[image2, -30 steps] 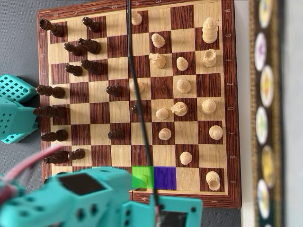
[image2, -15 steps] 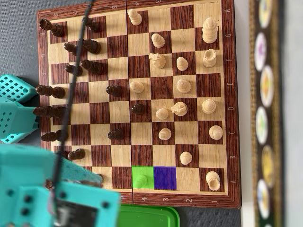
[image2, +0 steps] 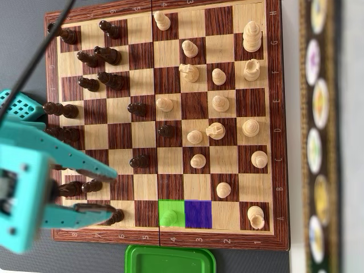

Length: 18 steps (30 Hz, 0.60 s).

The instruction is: Play chess

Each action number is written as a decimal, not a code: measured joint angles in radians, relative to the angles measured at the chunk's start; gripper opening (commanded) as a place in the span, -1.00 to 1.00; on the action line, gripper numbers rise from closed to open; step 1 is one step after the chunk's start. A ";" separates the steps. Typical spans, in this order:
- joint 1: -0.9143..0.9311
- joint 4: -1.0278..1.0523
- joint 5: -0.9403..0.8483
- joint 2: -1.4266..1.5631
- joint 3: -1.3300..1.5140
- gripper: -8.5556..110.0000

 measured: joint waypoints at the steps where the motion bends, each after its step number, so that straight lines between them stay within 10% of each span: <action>1: -0.009 -0.040 0.005 0.031 0.028 -0.62; 18: -0.155 -0.707 0.097 0.558 0.471 -0.62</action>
